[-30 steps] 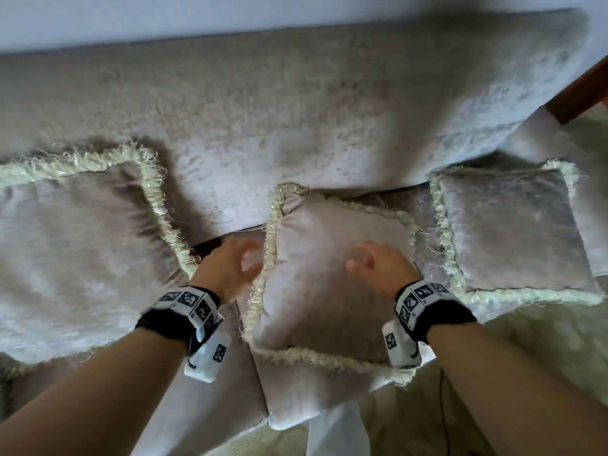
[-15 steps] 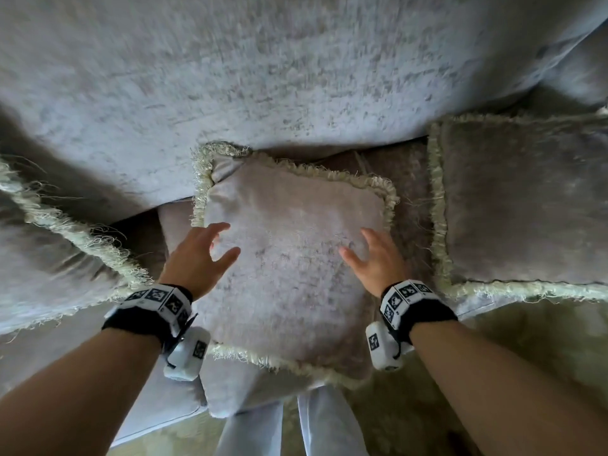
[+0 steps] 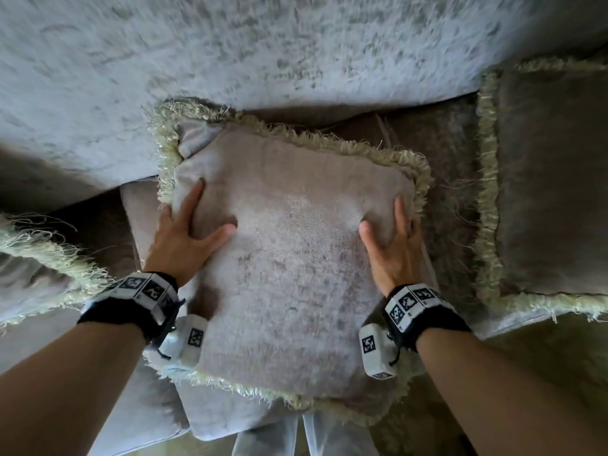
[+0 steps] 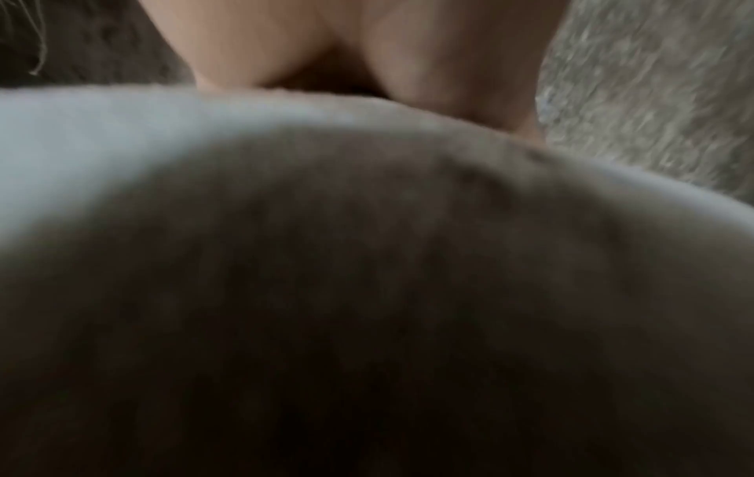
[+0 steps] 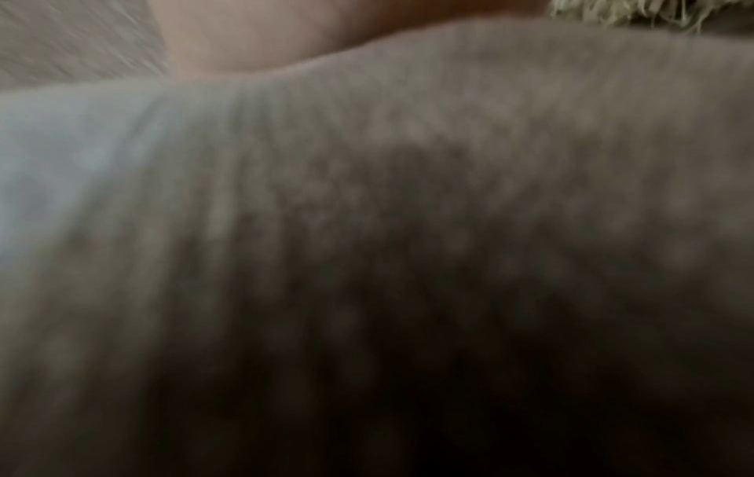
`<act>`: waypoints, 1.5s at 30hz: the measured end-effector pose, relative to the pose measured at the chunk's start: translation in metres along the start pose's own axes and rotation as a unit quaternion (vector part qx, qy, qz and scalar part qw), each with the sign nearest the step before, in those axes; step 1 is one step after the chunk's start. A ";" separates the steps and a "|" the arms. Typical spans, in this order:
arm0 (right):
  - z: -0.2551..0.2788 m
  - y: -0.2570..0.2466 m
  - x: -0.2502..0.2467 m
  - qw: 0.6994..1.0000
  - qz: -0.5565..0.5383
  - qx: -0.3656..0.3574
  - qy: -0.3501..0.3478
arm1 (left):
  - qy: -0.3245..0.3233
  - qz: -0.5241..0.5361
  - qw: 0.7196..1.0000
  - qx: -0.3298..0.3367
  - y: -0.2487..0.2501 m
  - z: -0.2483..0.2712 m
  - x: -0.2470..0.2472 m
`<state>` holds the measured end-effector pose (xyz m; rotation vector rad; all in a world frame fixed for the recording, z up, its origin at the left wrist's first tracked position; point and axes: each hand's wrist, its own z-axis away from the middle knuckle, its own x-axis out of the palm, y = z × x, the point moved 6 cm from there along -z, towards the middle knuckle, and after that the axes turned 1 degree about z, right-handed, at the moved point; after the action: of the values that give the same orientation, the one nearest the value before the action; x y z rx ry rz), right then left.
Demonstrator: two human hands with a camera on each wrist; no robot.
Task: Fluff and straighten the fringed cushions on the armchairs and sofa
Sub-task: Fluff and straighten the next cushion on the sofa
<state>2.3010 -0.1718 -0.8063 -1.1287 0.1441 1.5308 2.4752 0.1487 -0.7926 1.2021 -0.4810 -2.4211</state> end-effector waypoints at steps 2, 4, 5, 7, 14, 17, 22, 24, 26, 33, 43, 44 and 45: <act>-0.001 0.004 0.005 1.000 -0.016 0.002 -0.004 | -0.013 -0.005 1.000 -0.003 -0.004 -0.006 0.001; -0.003 0.005 0.008 1.000 -0.023 -0.004 -0.007 | -0.027 0.001 1.000 -0.002 -0.006 -0.010 0.003; -0.003 0.003 0.008 0.999 -0.030 -0.009 -0.008 | -0.031 0.005 1.000 -0.003 -0.007 -0.012 0.004; -0.001 -0.003 0.006 0.998 -0.061 -0.008 -0.013 | -0.031 0.010 0.999 -0.005 -0.005 -0.014 0.006; 0.025 -0.035 -0.014 0.989 -0.144 -0.025 -0.002 | -0.004 0.111 0.993 0.033 0.004 0.006 -0.013; 0.045 -0.062 -0.032 0.993 -0.115 -0.037 0.016 | 0.030 0.151 0.987 0.052 0.009 0.029 -0.035; 0.059 -0.127 -0.067 0.982 -0.074 -0.151 0.088 | 0.129 0.205 0.966 0.095 0.010 0.054 -0.087; 0.059 -0.158 -0.079 0.969 -0.077 -0.205 0.116 | 0.177 0.241 0.946 0.127 0.013 0.056 -0.111; 0.055 -0.188 -0.090 0.951 -0.087 -0.262 0.140 | 0.214 0.263 0.926 0.165 0.015 0.056 -0.130; 0.026 -0.265 -0.099 0.871 -0.100 -0.443 0.187 | 0.326 0.275 0.874 0.233 0.017 0.041 -0.159; -0.009 -0.250 -0.059 0.894 -0.098 -0.389 0.201 | 0.336 0.261 0.892 0.151 0.004 0.014 -0.128; -0.007 -0.248 -0.059 0.895 -0.102 -0.383 0.206 | 0.339 0.262 0.891 0.149 0.004 0.014 -0.127; -0.005 -0.249 -0.060 0.894 -0.105 -0.379 0.213 | 0.341 0.264 0.890 0.148 0.004 0.015 -0.127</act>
<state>2.4990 -0.1366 -0.6479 -2.0252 -0.3066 1.1326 2.5347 0.2090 -0.6964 1.6717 -0.8274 -1.3826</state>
